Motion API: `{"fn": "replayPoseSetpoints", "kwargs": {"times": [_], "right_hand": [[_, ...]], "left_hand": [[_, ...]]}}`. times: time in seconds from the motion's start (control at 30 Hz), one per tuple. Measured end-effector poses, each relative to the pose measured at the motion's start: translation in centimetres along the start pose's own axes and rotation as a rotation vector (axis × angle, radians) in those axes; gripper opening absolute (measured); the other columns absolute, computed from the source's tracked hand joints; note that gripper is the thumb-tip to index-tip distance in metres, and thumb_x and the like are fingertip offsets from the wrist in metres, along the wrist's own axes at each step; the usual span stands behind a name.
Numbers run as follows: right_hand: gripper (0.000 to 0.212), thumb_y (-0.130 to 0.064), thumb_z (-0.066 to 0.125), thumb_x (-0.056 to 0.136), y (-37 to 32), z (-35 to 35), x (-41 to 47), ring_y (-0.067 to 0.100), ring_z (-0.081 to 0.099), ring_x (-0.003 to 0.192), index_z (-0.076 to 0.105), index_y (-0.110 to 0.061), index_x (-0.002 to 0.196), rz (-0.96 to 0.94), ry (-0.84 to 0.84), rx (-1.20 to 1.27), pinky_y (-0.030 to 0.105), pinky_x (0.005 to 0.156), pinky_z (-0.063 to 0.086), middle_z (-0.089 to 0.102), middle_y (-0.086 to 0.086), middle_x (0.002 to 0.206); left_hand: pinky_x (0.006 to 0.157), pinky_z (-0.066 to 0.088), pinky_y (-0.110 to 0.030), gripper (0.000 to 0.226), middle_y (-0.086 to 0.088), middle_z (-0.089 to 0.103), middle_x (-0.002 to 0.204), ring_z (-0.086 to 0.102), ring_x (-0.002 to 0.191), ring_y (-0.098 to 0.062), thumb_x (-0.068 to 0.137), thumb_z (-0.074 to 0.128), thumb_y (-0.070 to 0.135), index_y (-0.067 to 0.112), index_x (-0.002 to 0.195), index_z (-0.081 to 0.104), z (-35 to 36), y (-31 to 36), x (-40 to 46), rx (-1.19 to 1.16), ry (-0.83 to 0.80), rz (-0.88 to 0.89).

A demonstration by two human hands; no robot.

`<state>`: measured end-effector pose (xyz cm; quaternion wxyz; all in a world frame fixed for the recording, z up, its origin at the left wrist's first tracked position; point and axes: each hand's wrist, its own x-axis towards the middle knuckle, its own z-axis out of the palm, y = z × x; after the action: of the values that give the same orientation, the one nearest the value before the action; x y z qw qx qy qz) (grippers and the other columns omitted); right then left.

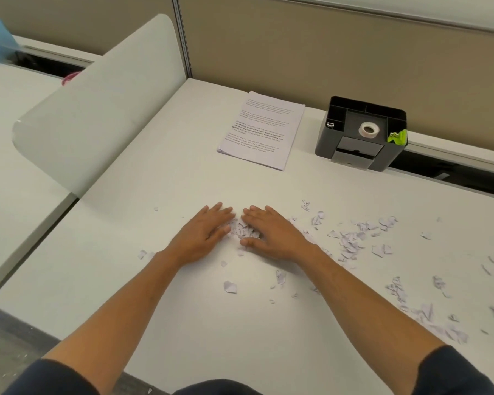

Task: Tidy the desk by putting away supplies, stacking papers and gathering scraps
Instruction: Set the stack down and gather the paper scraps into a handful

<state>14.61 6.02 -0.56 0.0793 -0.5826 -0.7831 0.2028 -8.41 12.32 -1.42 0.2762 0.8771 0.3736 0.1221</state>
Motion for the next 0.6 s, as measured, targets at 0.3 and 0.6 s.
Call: {"fn": "replayPoseSetpoints", "kwargs": {"times": [0.3,0.6], "right_hand": [[0.091,-0.077,0.008,0.084,0.9,-0.3,-1.2,0.011,-0.003,0.150,0.013,-0.020,0.155,0.238,0.081,-0.045,0.037,0.122,-0.005,0.006,-0.003,0.164],[0.090,-0.074,0.005,0.084,0.3,0.7,-3.8,0.005,0.004,0.149,0.019,-0.019,0.154,0.137,0.046,0.034,0.027,0.121,-0.005,0.012,-0.004,0.163]], "left_hand": [[0.120,0.001,-0.043,0.070,-0.004,0.026,0.160,0.010,0.150,-0.022,0.093,0.025,0.066,0.022,0.145,0.042,-2.3,-3.3,-4.1,0.273,0.354,-0.524],[0.122,-0.004,-0.033,0.074,0.003,0.019,0.162,0.003,0.151,-0.014,0.094,0.022,0.069,0.023,0.151,0.031,0.7,-0.6,-4.7,0.144,0.230,-0.458]]}}
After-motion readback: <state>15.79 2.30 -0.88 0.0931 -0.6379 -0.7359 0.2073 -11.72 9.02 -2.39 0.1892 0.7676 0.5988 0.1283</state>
